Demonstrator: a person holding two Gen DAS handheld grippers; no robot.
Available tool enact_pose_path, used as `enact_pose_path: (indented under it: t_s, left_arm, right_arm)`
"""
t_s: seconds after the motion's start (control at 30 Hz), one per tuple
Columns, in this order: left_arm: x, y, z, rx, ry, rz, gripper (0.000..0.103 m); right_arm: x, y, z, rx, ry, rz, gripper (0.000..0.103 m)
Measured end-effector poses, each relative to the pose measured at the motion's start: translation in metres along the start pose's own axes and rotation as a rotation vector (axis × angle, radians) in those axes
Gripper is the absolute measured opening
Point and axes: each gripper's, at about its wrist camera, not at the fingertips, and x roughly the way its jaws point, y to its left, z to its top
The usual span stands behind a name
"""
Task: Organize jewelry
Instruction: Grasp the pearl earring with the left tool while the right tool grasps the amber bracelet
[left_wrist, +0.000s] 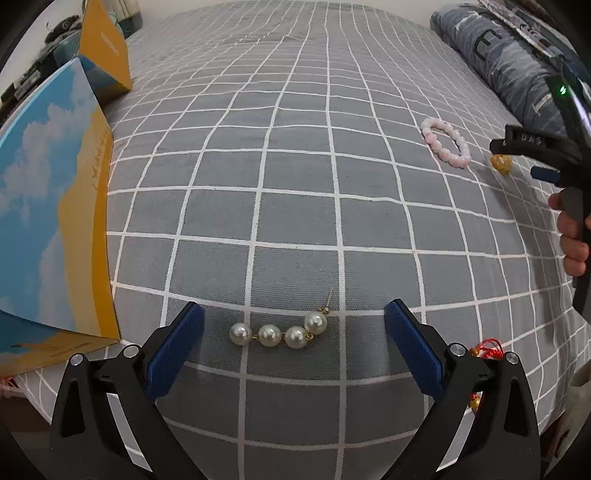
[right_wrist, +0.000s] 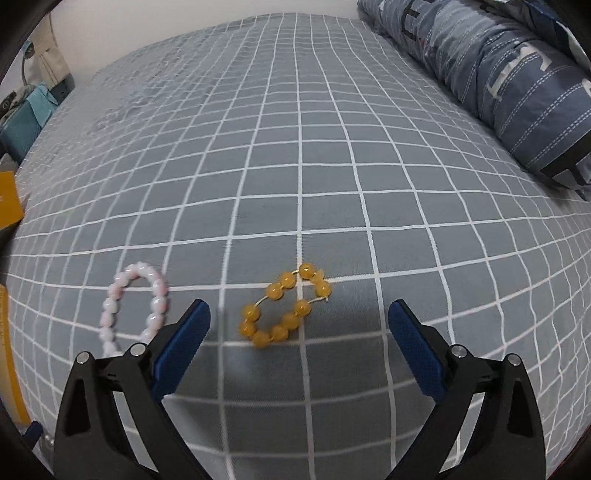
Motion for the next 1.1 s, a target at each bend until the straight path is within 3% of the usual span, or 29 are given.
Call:
enact_pose_path:
  t_s: [0.23, 0.47, 0.83, 0.93, 1.03, 1.1]
  left_arm:
    - [0.007, -0.001, -0.002, 0.006, 0.01, 0.0, 0.095]
    - [0.004, -0.001, 0.001, 0.021, 0.035, -0.012, 0.065]
    - [-0.003, -0.006, -0.005, 0.053, 0.031, -0.03, 0.039]
    - [-0.005, -0.007, -0.006, 0.057, 0.03, -0.032, 0.031]
    - [-0.006, -0.006, -0.005, 0.064, 0.029, -0.032, 0.015]
    - [-0.005, -0.005, -0.005, 0.066, 0.027, -0.034, 0.015]
  right_arm:
    - [0.017, -0.004, 0.003, 0.018, 0.025, 0.002, 0.085]
    - [0.014, -0.007, 0.003, 0.021, 0.027, -0.021, 0.067]
    - [0.01, 0.0, 0.002, -0.012, 0.012, -0.055, 0.036]
    - [0.01, 0.003, 0.002, -0.022, 0.006, -0.061, 0.019]
    - [0.01, 0.003, 0.002, -0.019, 0.001, -0.064, 0.019]
    - [0.009, 0.003, 0.002, -0.017, -0.001, -0.063, 0.019]
